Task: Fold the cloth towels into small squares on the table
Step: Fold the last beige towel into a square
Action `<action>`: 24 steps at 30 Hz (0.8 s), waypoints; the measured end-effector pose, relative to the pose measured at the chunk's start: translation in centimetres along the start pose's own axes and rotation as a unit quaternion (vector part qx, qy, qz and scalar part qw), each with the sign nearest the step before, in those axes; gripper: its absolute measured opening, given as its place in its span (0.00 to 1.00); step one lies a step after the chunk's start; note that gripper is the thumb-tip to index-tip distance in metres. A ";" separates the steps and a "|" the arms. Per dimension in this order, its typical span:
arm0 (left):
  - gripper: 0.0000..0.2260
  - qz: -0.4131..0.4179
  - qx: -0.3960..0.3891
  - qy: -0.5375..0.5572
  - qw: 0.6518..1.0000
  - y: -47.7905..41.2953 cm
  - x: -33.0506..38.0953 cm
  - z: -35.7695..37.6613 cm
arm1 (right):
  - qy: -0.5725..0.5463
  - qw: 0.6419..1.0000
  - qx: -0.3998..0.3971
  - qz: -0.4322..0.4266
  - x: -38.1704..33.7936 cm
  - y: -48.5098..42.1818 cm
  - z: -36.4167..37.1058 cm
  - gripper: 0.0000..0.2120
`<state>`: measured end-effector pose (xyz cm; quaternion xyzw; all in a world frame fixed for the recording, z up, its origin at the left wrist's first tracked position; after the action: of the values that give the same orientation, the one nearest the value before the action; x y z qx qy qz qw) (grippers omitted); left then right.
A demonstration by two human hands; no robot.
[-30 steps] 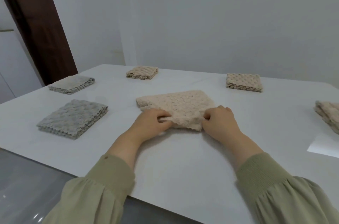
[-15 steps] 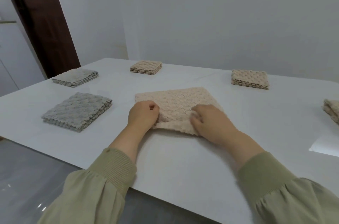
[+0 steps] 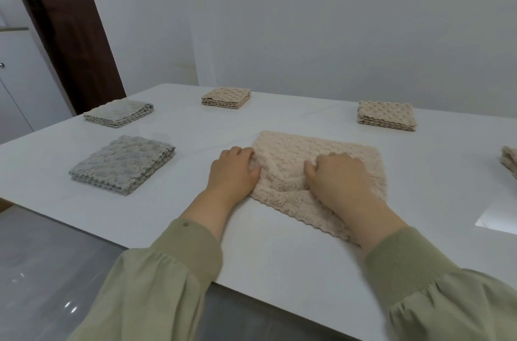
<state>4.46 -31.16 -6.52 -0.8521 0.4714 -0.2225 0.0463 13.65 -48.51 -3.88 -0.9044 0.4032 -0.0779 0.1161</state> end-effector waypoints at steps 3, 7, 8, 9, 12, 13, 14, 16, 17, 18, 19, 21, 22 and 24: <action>0.18 -0.008 -0.007 0.036 0.999 0.2 -0.2 0.0 | -0.036 0.989 -0.143 -0.030 0.4 -0.4 2.8 0.29; 0.17 -0.027 0.015 0.167 0.986 0.9 0.5 -1.2 | -0.053 0.987 -0.147 -0.045 1.0 -0.7 3.5 0.31; 0.16 -0.044 0.043 0.189 0.980 1.2 0.5 -1.6 | -0.057 0.986 -0.147 -0.053 1.1 -0.7 3.4 0.30; 0.14 -0.053 0.096 0.185 0.977 1.6 0.4 -2.2 | -0.058 0.985 -0.152 -0.062 1.3 -0.8 3.3 0.29; 0.13 -0.005 0.291 0.101 0.951 2.5 0.5 -3.8 | -0.063 0.980 -0.169 -0.089 1.9 -1.1 3.1 0.27; 0.13 0.032 0.325 0.092 0.941 2.5 0.7 -3.8 | -0.066 0.978 -0.174 -0.095 2.1 -1.2 3.0 0.26; 0.14 0.066 0.342 0.091 0.933 2.5 0.8 -3.7 | -0.068 0.977 -0.176 -0.099 2.3 -1.2 3.0 0.26; 0.16 0.120 0.310 0.111 0.937 2.0 1.2 -3.2 | -0.074 0.978 -0.164 -0.105 2.5 -1.0 2.7 0.28; 0.17 0.141 0.261 0.126 0.947 1.8 1.5 -2.8 | -0.082 0.978 -0.159 -0.108 2.4 -0.9 2.5 0.29; 0.19 0.157 0.188 0.135 0.960 1.7 1.8 -2.4 | -0.090 0.976 -0.163 -0.108 2.3 -0.7 2.3 0.31; 0.21 0.165 0.100 0.132 0.972 1.6 2.0 -1.8 | -0.094 0.974 -0.177 -0.107 2.3 -0.5 2.1 0.33; 0.24 0.147 -0.060 0.074 0.985 1.4 1.8 -0.4 | -0.081 0.966 -0.220 -0.108 2.4 -0.3 2.1 0.37; 0.25 0.130 -0.121 0.039 0.983 1.5 1.6 0.0 | -0.069 0.962 -0.237 -0.112 2.5 -0.2 2.1 0.38; 0.23 0.116 -0.150 0.040 0.981 1.7 1.2 0.0 | -0.059 0.956 -0.259 -0.127 2.7 -0.1 1.9 0.38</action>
<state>3.69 -33.09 -6.57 -0.7795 0.5962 -0.1769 -0.0753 16.02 -50.18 -5.52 -0.9501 0.2839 0.0686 -0.1098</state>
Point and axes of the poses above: each hand's wrist, its own y-axis away from the middle knuckle, its own z-axis out of the palm, x = y × z, the point moved 2 cm from there along -y, towards the middle knuckle, and after that the axes turned 3 degrees about y, right-handed, at the moved point
